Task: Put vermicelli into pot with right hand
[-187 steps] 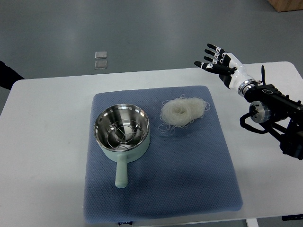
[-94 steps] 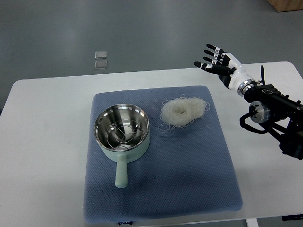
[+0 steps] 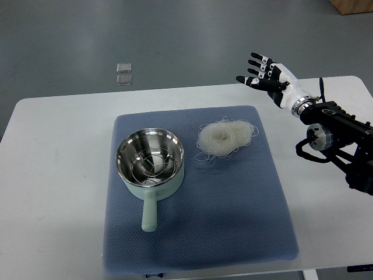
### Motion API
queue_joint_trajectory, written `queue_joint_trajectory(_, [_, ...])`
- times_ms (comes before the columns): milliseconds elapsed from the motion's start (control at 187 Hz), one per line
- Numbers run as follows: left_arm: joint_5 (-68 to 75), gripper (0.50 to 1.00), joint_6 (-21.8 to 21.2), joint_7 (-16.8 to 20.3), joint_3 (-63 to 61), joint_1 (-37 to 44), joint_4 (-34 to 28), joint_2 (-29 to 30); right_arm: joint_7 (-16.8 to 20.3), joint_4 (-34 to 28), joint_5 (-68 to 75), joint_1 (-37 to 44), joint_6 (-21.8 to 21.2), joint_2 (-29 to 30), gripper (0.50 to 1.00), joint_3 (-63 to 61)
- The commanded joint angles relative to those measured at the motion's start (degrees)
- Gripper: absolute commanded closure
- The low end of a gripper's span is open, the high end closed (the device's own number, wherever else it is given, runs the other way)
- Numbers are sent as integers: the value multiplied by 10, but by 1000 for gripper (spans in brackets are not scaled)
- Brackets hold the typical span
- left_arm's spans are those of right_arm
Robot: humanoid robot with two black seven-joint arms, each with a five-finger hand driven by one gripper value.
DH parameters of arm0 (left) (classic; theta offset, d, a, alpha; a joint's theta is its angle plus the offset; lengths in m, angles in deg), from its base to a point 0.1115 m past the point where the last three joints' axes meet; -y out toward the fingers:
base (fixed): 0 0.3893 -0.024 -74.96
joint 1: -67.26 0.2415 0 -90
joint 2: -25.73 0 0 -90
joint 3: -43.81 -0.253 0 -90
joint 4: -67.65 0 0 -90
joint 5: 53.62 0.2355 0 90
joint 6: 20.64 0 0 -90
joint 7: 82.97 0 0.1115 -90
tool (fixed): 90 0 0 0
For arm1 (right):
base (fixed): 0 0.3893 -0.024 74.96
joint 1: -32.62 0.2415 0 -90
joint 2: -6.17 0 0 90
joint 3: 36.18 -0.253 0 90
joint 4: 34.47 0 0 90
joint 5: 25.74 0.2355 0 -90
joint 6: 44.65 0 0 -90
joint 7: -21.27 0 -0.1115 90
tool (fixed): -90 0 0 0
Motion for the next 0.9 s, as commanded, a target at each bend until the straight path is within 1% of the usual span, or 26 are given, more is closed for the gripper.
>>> queue_joint_trajectory(0, [0, 500, 0, 0, 0, 0, 0, 0, 1, -1, -39, 7, -6, -2, 576, 0])
queue_joint_trajectory(107, [0, 500, 0, 0, 0, 0, 0, 0, 1, -3, -93, 12, -7, -4, 576, 12])
queue_joint_trajectory(182, [0, 500, 0, 0, 0, 0, 0, 0, 1, -4, -120, 30, -9, -7, 576, 30])
queue_joint_trajectory(256, [0, 500, 0, 0, 1, 0, 0, 0, 0, -5, -141, 47, -25, -10, 576, 62])
queue_joint_trajectory(385, [0, 500, 0, 0, 0, 0, 0, 0, 0, -9, -179, 86, -55, -33, 576, 114])
queue_joint_trajectory(679, [0, 500, 0, 0, -1, 0, 0, 0, -1, -27, -328, 174, -136, -65, 576, 225])
queue_joint_trajectory(753, [0, 500, 0, 0, -1, 0, -1, 0, -2, -27, -354, 197, -145, -66, 576, 266])
queue_joint_trajectory(892, [0, 500, 0, 0, -1, 0, -2, 0, -3, -27, -389, 240, -147, -56, 576, 341])
